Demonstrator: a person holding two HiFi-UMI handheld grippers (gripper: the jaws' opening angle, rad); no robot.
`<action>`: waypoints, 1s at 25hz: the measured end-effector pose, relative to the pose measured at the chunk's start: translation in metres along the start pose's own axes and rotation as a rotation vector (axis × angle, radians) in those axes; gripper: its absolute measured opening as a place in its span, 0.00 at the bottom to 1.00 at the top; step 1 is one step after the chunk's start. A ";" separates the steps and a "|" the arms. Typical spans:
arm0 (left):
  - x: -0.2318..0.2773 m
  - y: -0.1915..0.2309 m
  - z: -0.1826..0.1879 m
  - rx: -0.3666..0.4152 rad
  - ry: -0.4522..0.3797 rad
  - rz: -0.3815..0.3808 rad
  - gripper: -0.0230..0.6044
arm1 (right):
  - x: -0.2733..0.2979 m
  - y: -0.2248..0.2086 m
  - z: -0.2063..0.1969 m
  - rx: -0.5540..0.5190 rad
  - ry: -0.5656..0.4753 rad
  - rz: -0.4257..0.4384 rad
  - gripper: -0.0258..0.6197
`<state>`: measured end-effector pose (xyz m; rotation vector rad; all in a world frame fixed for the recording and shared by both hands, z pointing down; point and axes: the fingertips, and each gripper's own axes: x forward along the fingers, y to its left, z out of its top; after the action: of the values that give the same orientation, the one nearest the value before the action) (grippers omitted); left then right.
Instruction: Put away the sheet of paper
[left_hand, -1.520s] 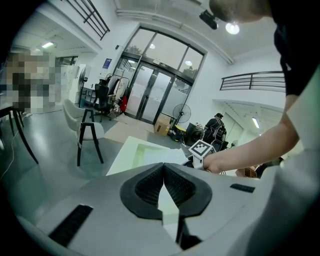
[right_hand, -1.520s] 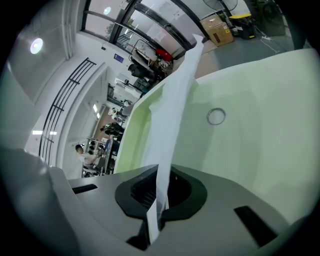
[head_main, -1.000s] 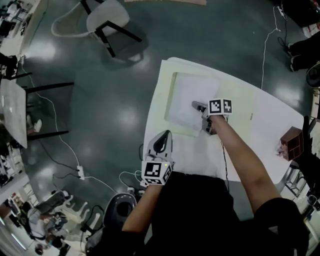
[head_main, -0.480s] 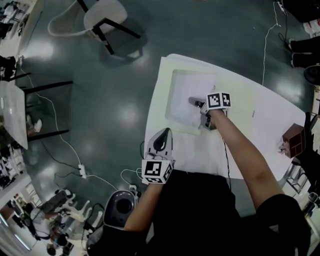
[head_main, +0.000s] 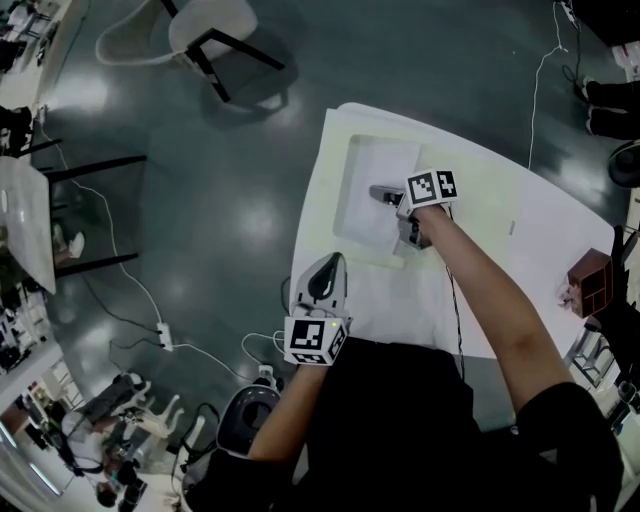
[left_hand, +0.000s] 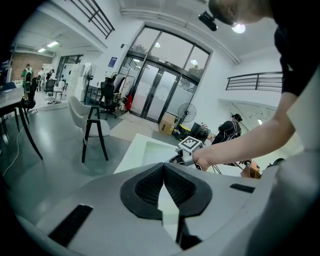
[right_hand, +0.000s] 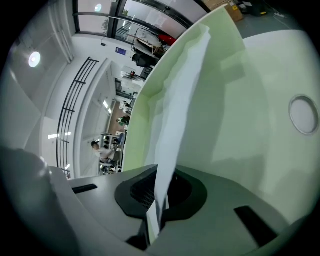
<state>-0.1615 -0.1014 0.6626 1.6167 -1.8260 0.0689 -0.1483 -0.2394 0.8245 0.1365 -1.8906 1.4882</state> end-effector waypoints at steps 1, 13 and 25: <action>0.000 0.000 0.000 0.002 0.000 0.001 0.04 | 0.002 0.002 0.002 -0.004 0.001 0.005 0.04; -0.011 -0.002 0.004 0.018 -0.019 0.026 0.04 | 0.005 0.018 0.008 0.024 -0.008 0.086 0.19; -0.040 -0.048 0.018 0.067 -0.091 -0.012 0.04 | -0.090 -0.004 0.008 -0.031 -0.157 -0.037 0.38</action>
<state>-0.1271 -0.0866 0.6092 1.7027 -1.9004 0.0527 -0.0834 -0.2782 0.7741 0.2801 -2.0230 1.4589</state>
